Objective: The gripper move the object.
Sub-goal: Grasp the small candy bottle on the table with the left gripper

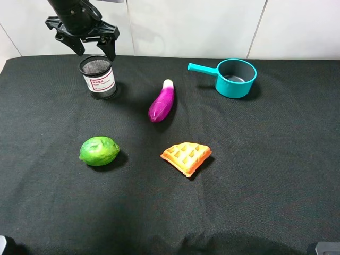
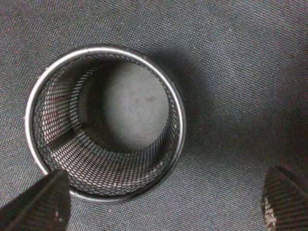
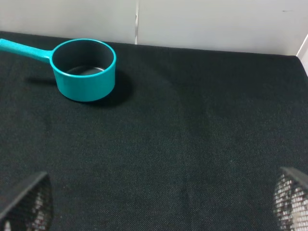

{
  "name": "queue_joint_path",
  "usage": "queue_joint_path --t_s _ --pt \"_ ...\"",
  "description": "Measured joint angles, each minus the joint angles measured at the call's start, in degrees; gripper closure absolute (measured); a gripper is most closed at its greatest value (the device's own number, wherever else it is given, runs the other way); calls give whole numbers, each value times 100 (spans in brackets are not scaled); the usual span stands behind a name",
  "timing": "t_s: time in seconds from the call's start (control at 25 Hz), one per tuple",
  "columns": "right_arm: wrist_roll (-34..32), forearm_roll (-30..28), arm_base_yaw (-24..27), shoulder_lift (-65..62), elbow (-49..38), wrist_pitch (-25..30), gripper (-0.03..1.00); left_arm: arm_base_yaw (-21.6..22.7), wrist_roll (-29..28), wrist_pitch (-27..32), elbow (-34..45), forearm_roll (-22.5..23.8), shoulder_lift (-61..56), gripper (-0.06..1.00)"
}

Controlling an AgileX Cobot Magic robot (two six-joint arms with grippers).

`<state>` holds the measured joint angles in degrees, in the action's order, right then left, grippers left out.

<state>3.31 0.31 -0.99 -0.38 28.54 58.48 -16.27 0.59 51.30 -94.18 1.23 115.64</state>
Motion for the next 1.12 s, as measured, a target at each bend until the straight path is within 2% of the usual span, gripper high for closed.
queue_joint_path --t_s 0.68,1.12 --pt "0 0 0 0 0 0 27 -28 1 -30 -364 24 849 11" --pt "0 0 0 0 0 0 27 -28 1 -277 -468 29 1202 11"
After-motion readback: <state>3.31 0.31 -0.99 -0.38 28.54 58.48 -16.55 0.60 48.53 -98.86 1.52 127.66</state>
